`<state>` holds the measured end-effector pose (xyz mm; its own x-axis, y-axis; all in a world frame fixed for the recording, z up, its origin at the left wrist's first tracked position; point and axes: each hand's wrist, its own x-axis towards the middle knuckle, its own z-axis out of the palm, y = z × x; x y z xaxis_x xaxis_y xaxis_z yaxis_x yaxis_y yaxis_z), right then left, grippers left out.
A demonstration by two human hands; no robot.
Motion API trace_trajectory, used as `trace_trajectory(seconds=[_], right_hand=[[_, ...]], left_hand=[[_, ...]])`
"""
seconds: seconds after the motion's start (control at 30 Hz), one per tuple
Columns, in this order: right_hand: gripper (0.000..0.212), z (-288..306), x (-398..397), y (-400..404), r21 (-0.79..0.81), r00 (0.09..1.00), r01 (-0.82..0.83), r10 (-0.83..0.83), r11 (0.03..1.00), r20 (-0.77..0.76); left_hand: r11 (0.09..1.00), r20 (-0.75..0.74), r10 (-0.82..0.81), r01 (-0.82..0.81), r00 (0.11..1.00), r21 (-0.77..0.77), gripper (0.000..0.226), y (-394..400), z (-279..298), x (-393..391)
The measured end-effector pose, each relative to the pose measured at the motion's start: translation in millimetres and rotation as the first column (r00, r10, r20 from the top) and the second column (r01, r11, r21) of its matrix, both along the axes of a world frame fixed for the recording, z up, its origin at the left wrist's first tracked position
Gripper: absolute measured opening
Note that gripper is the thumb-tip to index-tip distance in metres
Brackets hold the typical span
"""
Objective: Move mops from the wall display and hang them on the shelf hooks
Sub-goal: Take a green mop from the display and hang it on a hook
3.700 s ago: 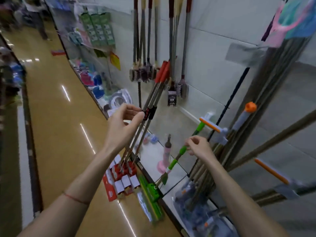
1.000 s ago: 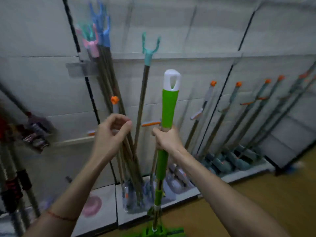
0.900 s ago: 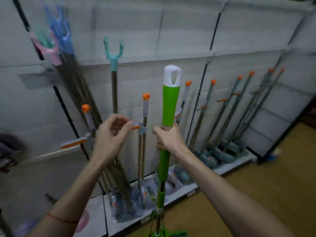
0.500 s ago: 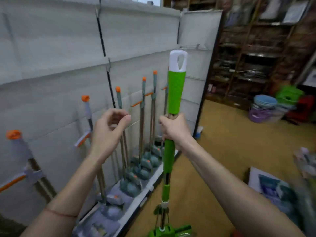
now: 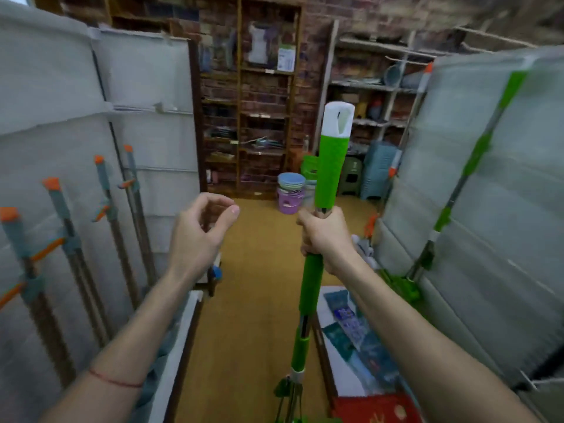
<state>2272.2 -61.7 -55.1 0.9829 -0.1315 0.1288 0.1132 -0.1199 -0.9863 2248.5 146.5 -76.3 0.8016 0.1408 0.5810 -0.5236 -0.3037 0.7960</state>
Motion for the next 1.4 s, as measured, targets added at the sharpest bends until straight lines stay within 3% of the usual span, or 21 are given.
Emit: trace_trajectory(seconds=[0.07, 0.17, 0.37, 0.47, 0.6, 0.87, 1.03, 1.17, 1.4], right_hand=[[0.036, 4.9, 18.6, -16.8, 0.012, 0.995, 0.097, -0.097, 0.995, 0.016], [0.035, 9.6, 43.5, -42.6, 0.012, 0.972, 0.233, -0.233, 0.973, 0.034], [0.035, 6.6, 97.2, -101.5, 0.008, 0.916, 0.402, -0.401, 0.916, -0.005], [0.037, -0.1, 128.4, -134.2, 0.043, 0.887, 0.461, -0.461, 0.886, -0.018], [0.038, -0.3, 161.9, -175.3, 0.053, 0.831, 0.556, -0.554, 0.83, -0.04], [0.021, 21.2, 217.1, -242.2, 0.022, 0.712, 0.703, -0.703, 0.711, -0.009], [0.032, 34.6, 254.4, -278.3, 0.022, 0.61, 0.791, -0.791, 0.611, 0.043], [0.012, 51.9, 289.2, -300.6, -0.056, 0.52, 0.854, -0.853, 0.517, 0.049], [0.021, 86.1, 351.1, -330.4, -0.083, 0.329, 0.942, -0.942, 0.324, 0.057]], left_hand=[[0.996, 0.012, -0.089, 0.089, 0.996, 0.004, 0.014, -12.6, 7.6, 36.0], [0.978, 0.027, -0.209, 0.209, 0.977, 0.013, 0.002, -39.9, 16.5, 84.3], [0.914, 0.052, -0.406, 0.404, 0.913, 0.032, 0.005, -115.4, 23.6, 174.1], [0.882, 0.069, -0.471, 0.469, 0.879, 0.048, 0.016, -156.9, 23.7, 218.4], [0.822, 0.039, -0.569, 0.566, 0.821, 0.068, 0.009, -206.5, 23.4, 272.5], [0.737, 0.05, -0.676, 0.673, 0.735, 0.06, 0.011, -285.3, 30.0, 364.8], [0.663, 0.073, -0.749, 0.747, 0.659, 0.046, 0.011, -337.5, 34.0, 421.8], [0.557, 0.087, -0.829, 0.83, 0.553, 0.031, 0.015, -378.0, 41.6, 474.6], [0.391, 0.121, -0.914, 0.92, 0.387, 0.008, 0.028, -440.9, 63.7, 561.2]])
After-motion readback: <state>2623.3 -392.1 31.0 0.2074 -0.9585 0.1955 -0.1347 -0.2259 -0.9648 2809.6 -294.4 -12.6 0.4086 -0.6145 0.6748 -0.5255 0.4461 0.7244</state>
